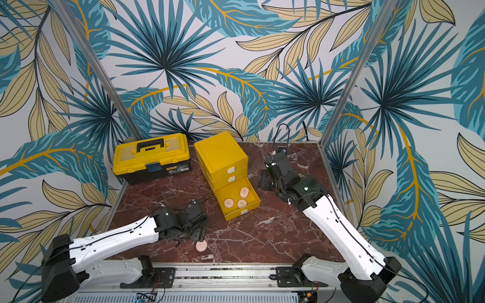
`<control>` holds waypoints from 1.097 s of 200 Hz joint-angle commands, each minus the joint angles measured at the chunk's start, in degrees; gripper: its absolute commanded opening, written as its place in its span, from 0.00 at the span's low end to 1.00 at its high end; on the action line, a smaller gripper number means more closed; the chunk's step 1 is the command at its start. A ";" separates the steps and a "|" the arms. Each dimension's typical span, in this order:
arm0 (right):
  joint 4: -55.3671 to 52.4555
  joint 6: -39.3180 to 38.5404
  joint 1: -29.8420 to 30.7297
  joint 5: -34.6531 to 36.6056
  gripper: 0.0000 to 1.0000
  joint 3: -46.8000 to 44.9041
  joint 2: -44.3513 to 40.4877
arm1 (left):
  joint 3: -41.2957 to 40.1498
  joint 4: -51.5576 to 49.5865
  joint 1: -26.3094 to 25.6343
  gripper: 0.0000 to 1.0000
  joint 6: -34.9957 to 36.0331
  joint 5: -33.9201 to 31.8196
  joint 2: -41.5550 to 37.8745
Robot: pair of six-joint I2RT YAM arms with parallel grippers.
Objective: Put the bluetooth earphones in the drawer according to color
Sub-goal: Pick up the Bluetooth earphone from the center of the board.
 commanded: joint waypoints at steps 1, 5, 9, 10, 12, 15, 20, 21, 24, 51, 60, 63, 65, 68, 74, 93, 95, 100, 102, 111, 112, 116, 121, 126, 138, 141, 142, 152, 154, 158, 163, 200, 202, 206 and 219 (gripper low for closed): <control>-2.21 0.78 -0.49 1.30 0.75 -1.47 -0.99 | -2.00 5.80 -1.71 0.85 -2.04 3.11 2.74; -2.28 0.86 -0.57 1.18 0.75 -1.51 -0.99 | -2.22 6.23 -1.92 0.84 -2.17 3.26 3.23; -2.28 0.86 -0.58 1.12 0.75 -1.56 -1.01 | -2.35 6.61 -2.17 0.84 -2.26 3.36 3.67; -2.25 0.89 -0.58 1.10 0.75 -1.60 -1.00 | -2.40 6.71 -2.23 0.84 -2.28 3.38 3.78; -2.29 0.84 -0.62 1.08 0.75 -1.57 -1.00 | -2.51 6.92 -2.27 0.84 -2.39 3.40 3.98; -2.30 0.82 -0.65 1.00 0.75 -1.54 -0.99 | -2.67 7.30 -2.41 0.85 -2.45 3.41 4.33; -2.30 0.89 -0.67 1.05 0.75 -1.62 -0.99 | -2.93 7.75 -2.49 0.85 -2.57 3.39 4.76; -2.30 0.85 -0.71 1.02 0.75 -1.63 -0.99 | -3.00 7.90 -2.48 0.84 -2.61 3.40 4.85; -2.30 0.85 -0.73 0.95 0.76 -1.65 -0.99 | -3.14 8.10 -2.53 0.84 -2.60 3.41 5.25; -2.30 0.97 -0.80 0.81 0.76 -1.81 -0.99 | -4.20 9.51 -2.80 0.83 -2.74 5.52 7.82; -2.30 0.98 -0.84 0.79 0.76 -1.80 -1.08 | -4.55 9.87 -2.82 0.83 -2.90 5.54 8.14; -2.30 0.99 -0.85 0.77 0.76 -1.90 -1.15 | -4.59 9.85 -2.85 0.83 -2.92 5.56 8.25; -2.30 1.02 -0.89 0.74 0.76 -1.87 -1.16 | -4.57 9.82 -2.85 0.83 -2.92 5.60 8.39; -2.43 1.07 -0.85 0.75 0.76 -1.91 -1.17 | -4.61 9.73 -2.89 0.82 -2.84 5.48 8.53; -2.42 1.07 -0.84 0.64 0.76 -1.83 -1.25 | -4.66 9.58 -2.82 0.82 -2.68 5.43 8.84; -2.44 1.09 -0.92 0.56 0.76 -1.94 -1.26 | -4.75 9.35 -2.86 0.82 -2.57 5.45 9.59; -2.44 1.15 -0.93 0.55 0.76 -1.92 -1.26 | -4.74 9.34 -2.83 0.82 -2.57 5.37 9.61; -2.45 1.17 -1.00 0.57 0.76 -2.04 -1.21 | -4.86 9.32 -2.89 0.81 -2.57 5.30 9.83; -2.47 1.21 -0.95 0.49 0.76 -2.01 -1.22 | -4.88 9.25 -2.88 0.81 -2.57 5.31 9.84; -2.40 1.17 -0.93 0.39 0.76 -2.09 -1.17 | -4.95 8.97 -2.85 0.81 -2.57 4.97 10.06; -2.39 1.22 -0.93 0.38 0.76 -2.05 -1.17 | -4.94 8.95 -2.88 0.81 -2.57 4.98 10.06; -2.41 1.29 -0.93 0.38 0.76 -2.08 -1.12 | -5.00 8.88 -2.84 0.81 -2.57 4.99 10.21; -2.41 1.31 -0.93 0.34 0.76 -2.08 -1.08 | -5.06 8.84 -2.86 0.81 -2.56 4.98 10.25; -2.39 1.30 -0.95 0.37 0.76 -2.11 -1.08 | -5.16 8.68 -2.82 0.81 -2.47 4.99 10.36; -2.40 1.35 -0.93 0.24 0.76 -2.05 -1.01 | -5.20 8.18 -2.87 0.81 -2.45 4.99 10.47; -2.39 1.29 -0.95 0.28 0.76 -2.08 -1.07 | -5.23 8.08 -2.86 0.81 -2.48 4.89 10.37; -2.39 1.32 -0.94 0.24 0.76 -2.09 -1.03 | -5.25 8.11 -2.84 0.81 -2.48 4.85 10.34; -2.47 1.32 -0.98 0.11 0.76 -2.02 -1.12 | -5.46 7.72 -2.86 0.81 -2.57 4.66 10.35; -2.43 1.34 -0.96 0.11 0.76 -2.03 -1.13 | -5.54 7.66 -2.89 0.80 -2.55 4.64 10.39; -2.44 1.35 -0.99 0.03 0.76 -2.06 -1.08 | -5.60 7.45 -2.84 0.81 -2.57 4.68 10.40; -2.45 1.36 -1.05 -0.02 0.76 -2.09 -1.08 | -5.69 7.35 -2.83 0.80 -2.49 4.60 10.40; -2.44 1.49 -1.02 -0.11 0.76 -2.26 -0.99 | -6.83 8.72 -2.90 0.79 -2.34 5.69 11.52; -2.42 1.47 -1.02 -0.14 0.76 -2.26 -0.99 | -6.82 8.81 -2.91 0.78 -2.31 5.71 11.54; -2.37 1.55 -1.02 -0.15 0.76 -2.33 -0.95 | -6.78 9.06 -2.83 0.78 -2.35 5.80 11.58; -2.44 1.59 -1.04 -0.19 0.76 -2.29 -1.03 | -6.93 9.52 -2.86 0.77 -2.37 5.85 11.70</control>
